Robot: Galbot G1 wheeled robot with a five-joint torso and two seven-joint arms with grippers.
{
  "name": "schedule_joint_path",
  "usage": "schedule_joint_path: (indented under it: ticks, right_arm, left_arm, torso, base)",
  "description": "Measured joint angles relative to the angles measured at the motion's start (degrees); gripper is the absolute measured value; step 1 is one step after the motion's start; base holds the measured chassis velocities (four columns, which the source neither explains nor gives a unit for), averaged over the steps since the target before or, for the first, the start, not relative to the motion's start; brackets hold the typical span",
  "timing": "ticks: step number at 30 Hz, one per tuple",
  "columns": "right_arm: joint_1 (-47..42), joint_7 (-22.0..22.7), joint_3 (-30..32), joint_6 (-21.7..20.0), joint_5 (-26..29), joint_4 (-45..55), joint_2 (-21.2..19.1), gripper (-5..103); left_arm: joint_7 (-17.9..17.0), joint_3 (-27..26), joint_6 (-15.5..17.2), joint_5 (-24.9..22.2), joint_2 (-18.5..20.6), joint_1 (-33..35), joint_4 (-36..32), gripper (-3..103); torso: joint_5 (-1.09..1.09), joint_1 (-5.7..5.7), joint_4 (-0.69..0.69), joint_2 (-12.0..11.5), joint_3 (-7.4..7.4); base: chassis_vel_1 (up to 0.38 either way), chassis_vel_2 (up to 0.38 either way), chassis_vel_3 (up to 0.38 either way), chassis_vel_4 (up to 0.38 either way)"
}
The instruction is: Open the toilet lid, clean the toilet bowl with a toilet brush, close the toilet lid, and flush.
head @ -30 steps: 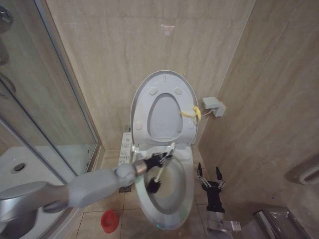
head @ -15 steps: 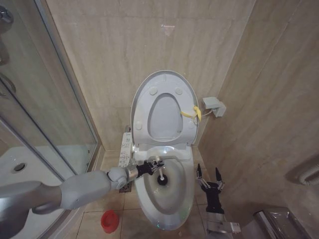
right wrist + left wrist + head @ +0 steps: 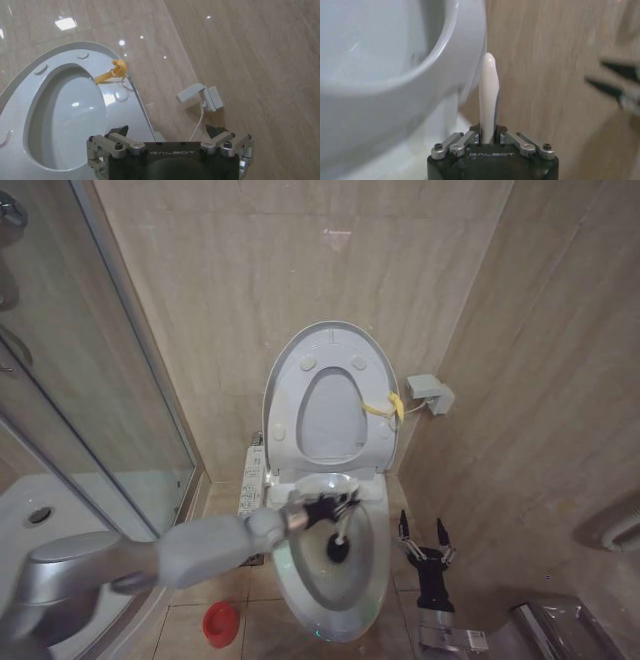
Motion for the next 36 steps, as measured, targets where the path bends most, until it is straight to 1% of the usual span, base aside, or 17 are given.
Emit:
schedule_joint_path:
  ticks: [2, 5, 8, 12, 15, 17, 18, 21, 24, 25, 26, 29, 30, 31, 33, 35, 36]
  right_arm:
    - [-0.1, 0.0, 0.0, 0.0, -0.1, 0.1, 0.1, 100]
    - [-0.2, 0.0, 0.0, 0.0, -0.1, 0.3, -0.1, 100]
    - [-0.3, 0.0, 0.1, 0.0, -0.1, 0.3, -0.3, 100]
    - [-0.4, 0.0, 0.5, 0.0, 0.2, 0.3, -0.6, 100]
    - [-0.2, 0.0, 0.5, 0.0, 0.3, 0.1, -0.7, 100]
    - [0.2, 0.0, 0.3, 0.0, 0.3, -0.2, -0.7, 100]
    - [0.2, 0.0, 0.3, 0.0, 0.3, -0.2, -0.7, 100]
    - [0.6, 0.0, -0.1, -0.1, 0.3, -0.6, -0.4, 100]
    - [0.7, 0.0, -0.3, -0.2, 0.3, -0.7, -0.1, 100]
    - [0.7, 0.0, -0.3, -0.2, 0.3, -0.7, -0.1, 100]
    - [0.7, 0.0, -0.3, -0.2, 0.3, -0.7, -0.1, 100]
    - [0.4, 0.0, -0.2, -0.2, 0.3, -0.6, -0.3, 100]
    - [0.4, 0.0, -0.2, -0.2, 0.3, -0.6, -0.3, 100]
    - [0.4, 0.0, -0.1, -0.2, 0.3, -0.6, -0.4, 100]
    - [0.3, 0.0, -0.1, -0.2, 0.3, -0.5, -0.5, 100]
    - [0.3, 0.0, 0.0, -0.2, 0.3, -0.4, -0.6, 100]
    - [0.3, 0.0, 0.0, -0.2, 0.3, -0.4, -0.6, 100]
  left_arm:
    - [0.0, -1.3, -0.2, -0.2, -1.9, 0.2, 0.7, 18]
    - [0.3, -2.0, -0.5, -0.4, -2.7, 0.9, 0.8, 18]
    - [0.5, -1.7, -0.8, -0.4, -2.5, 1.9, 0.8, 18]
    - [0.8, 1.5, -1.6, 1.8, -0.9, 4.0, 1.4, 18]
    - [0.8, 1.2, -1.8, 2.4, -0.9, 4.3, 1.5, 18]
    - [0.5, -0.9, -1.8, 2.2, -2.2, 4.3, 1.6, 18]
    - [0.5, -0.9, -1.8, 2.2, -2.2, 4.3, 1.6, 18]
    - [-0.1, -3.9, -1.8, 1.6, -4.8, 3.8, 2.4, 18]
    - [-0.1, -3.8, -2.0, 1.8, -5.4, 4.3, 4.2, 18]
    - [0.1, -3.3, -2.1, 2.1, -5.4, 4.7, 4.9, 18]
    - [0.1, -3.3, -2.1, 2.1, -5.4, 4.7, 4.9, 18]
    - [0.8, -0.3, -2.9, 3.5, -4.2, 5.8, 6.9, 18]
    - [0.8, -0.3, -2.9, 3.5, -4.2, 5.8, 6.9, 18]
    - [0.7, -0.5, -3.0, 3.5, -4.3, 5.8, 6.8, 18]
    - [0.5, -1.4, -2.9, 3.5, -4.8, 5.8, 6.8, 18]
    - [-0.2, -4.0, -2.8, 2.5, -6.6, 5.1, 6.3, 18]
    - [-0.2, -4.0, -2.8, 2.5, -6.6, 5.1, 6.3, 18]
  torso:
    - [0.01, 0.00, 0.05, 0.0, 0.00]
    - [0.00, 0.00, 0.07, 0.0, 0.00]
    - [0.01, 0.00, 0.07, 0.0, -0.01]
    - [0.00, -0.01, 0.10, 0.0, -0.01]
    - [-0.01, -0.01, 0.11, 0.0, -0.01]
    - [0.00, 0.00, 0.08, 0.0, -0.01]
    - [0.00, 0.00, 0.08, 0.0, -0.01]
    - [0.00, 0.00, 0.02, 0.0, -0.01]
    - [-0.02, 0.00, 0.02, 0.0, -0.01]
    - [-0.01, 0.00, 0.06, 0.0, -0.01]
    - [-0.01, 0.00, 0.06, 0.0, -0.01]
    - [-0.01, 0.00, 0.12, 0.0, -0.01]
    - [-0.01, 0.00, 0.12, 0.0, -0.01]
    - [-0.01, -0.01, 0.10, 0.0, -0.01]
    - [-0.01, -0.01, 0.11, 0.0, -0.01]
    - [-0.02, 0.00, 0.04, 0.0, -0.01]
    - [-0.02, 0.00, 0.04, 0.0, -0.01]
  base:
    - [0.000, 0.000, 0.000, 0.000]
    - [0.000, 0.000, 0.000, 0.000]
    - [0.000, 0.000, 0.000, 0.000]
    - [0.000, 0.000, 0.000, 0.000]
    - [0.000, 0.000, 0.000, 0.000]
    - [0.000, 0.000, 0.000, 0.000]
    - [0.000, 0.000, 0.000, 0.000]
    - [0.000, 0.000, 0.000, 0.000]
    - [0.000, 0.000, 0.000, 0.000]
    - [0.000, 0.000, 0.000, 0.000]
    - [0.000, 0.000, 0.000, 0.000]
    - [0.000, 0.000, 0.000, 0.000]
    - [0.000, 0.000, 0.000, 0.000]
    - [0.000, 0.000, 0.000, 0.000]
    - [0.000, 0.000, 0.000, 0.000]
    - [0.000, 0.000, 0.000, 0.000]
    - [0.000, 0.000, 0.000, 0.000]
